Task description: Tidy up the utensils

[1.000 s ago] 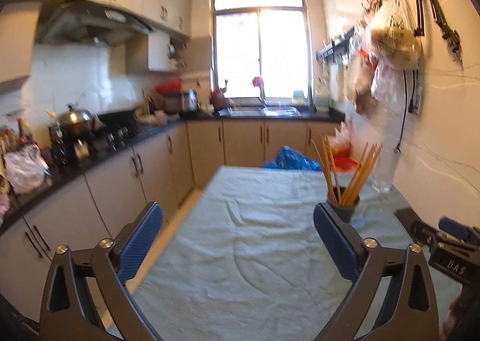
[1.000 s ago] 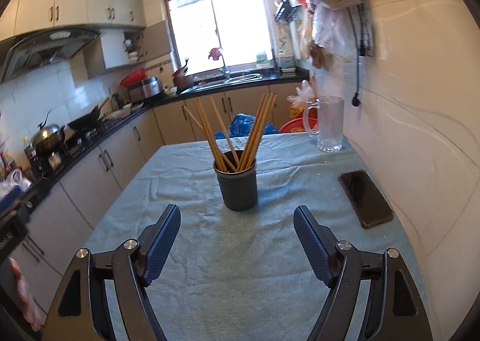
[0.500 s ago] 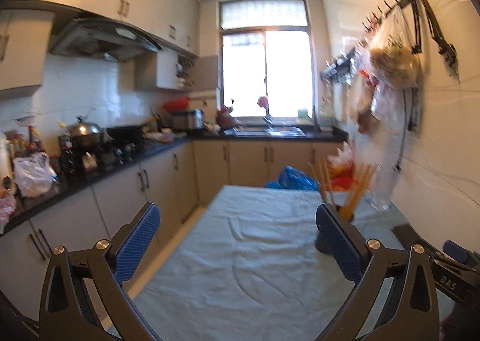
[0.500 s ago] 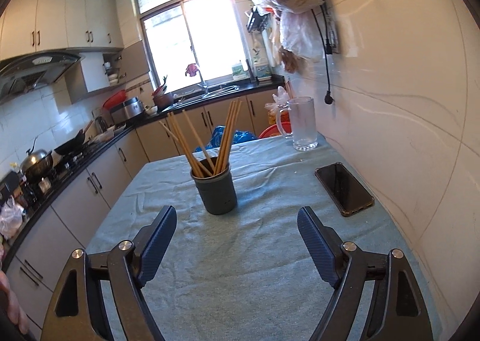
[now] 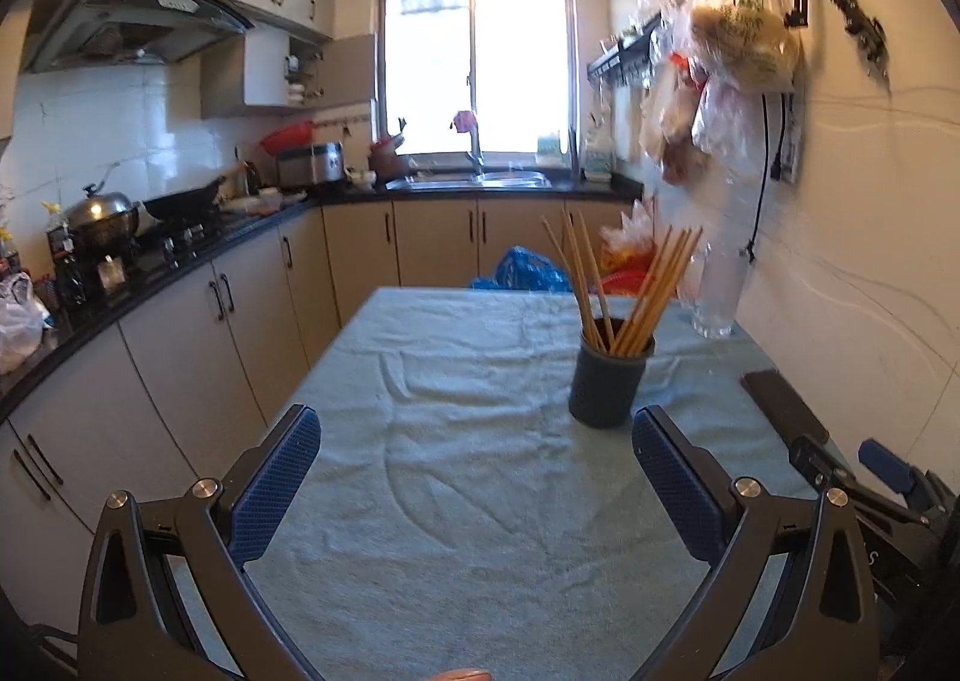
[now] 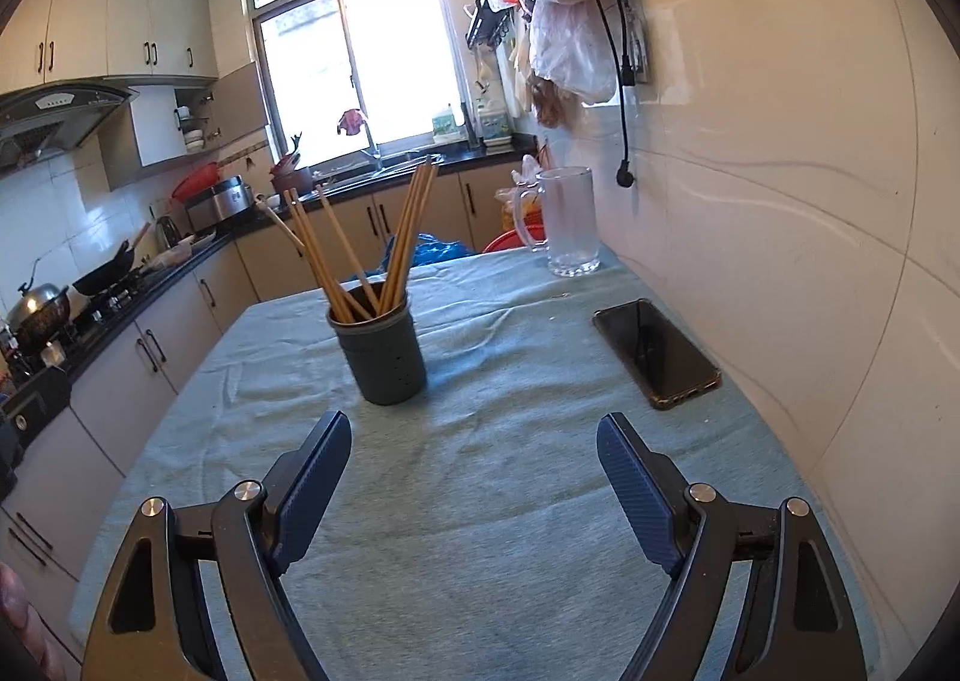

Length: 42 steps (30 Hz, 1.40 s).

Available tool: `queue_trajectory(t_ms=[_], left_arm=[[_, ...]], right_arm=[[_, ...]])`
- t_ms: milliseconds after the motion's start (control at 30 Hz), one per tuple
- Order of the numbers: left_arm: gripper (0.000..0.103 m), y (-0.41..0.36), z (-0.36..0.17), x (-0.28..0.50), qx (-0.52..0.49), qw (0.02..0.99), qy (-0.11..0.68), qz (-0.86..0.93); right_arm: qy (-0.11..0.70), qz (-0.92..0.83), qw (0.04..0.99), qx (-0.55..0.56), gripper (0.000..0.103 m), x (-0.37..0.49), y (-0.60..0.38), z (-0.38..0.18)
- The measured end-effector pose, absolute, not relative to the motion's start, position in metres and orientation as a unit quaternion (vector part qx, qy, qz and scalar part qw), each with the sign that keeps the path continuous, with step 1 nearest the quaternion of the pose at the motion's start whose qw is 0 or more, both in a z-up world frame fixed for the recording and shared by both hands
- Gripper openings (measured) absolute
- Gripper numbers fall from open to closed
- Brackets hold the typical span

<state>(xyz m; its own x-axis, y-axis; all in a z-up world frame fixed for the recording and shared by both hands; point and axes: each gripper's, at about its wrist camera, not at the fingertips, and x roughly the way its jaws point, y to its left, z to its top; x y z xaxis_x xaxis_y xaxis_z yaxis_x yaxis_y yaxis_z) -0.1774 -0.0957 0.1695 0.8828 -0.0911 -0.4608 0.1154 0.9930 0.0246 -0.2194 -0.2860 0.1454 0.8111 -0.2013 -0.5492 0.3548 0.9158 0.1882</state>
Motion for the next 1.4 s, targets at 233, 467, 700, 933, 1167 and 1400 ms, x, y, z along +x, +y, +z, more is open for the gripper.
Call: queue_trajectory(t_ms=[233, 467, 700, 933, 1167, 1400], left_arm=[[0.103, -0.103, 0.15, -0.161, 0.047, 0.957, 0.284, -0.042], [0.103, -0.102, 0.139, -0.152, 0.048, 0.95, 0.304, -0.051], [0.103, -0.101, 0.126, -0.141, 0.04, 0.937, 0.341, -0.063], [0.103, -0.099, 0.119, -0.135, 0.033, 0.931, 0.357, -0.065], [0.103, -0.098, 0.116, -0.133, 0.034, 0.929, 0.362, -0.073], [0.103, -0.099, 0.113, -0.132, 0.034, 0.926, 0.367, -0.076]], right_arm=[[0.283, -0.147, 0.938, 0.136, 0.088, -0.212, -0.284, 0.138], [0.292, -0.151, 0.935, 0.133, 0.088, -0.206, -0.282, 0.135], [0.299, -0.15, 0.934, 0.125, 0.088, -0.202, -0.277, 0.133], [0.304, -0.151, 0.932, 0.127, 0.088, -0.199, -0.277, 0.13], [0.305, -0.151, 0.932, 0.127, 0.088, -0.199, -0.276, 0.129], [0.305, -0.152, 0.931, 0.126, 0.088, -0.198, -0.277, 0.128]])
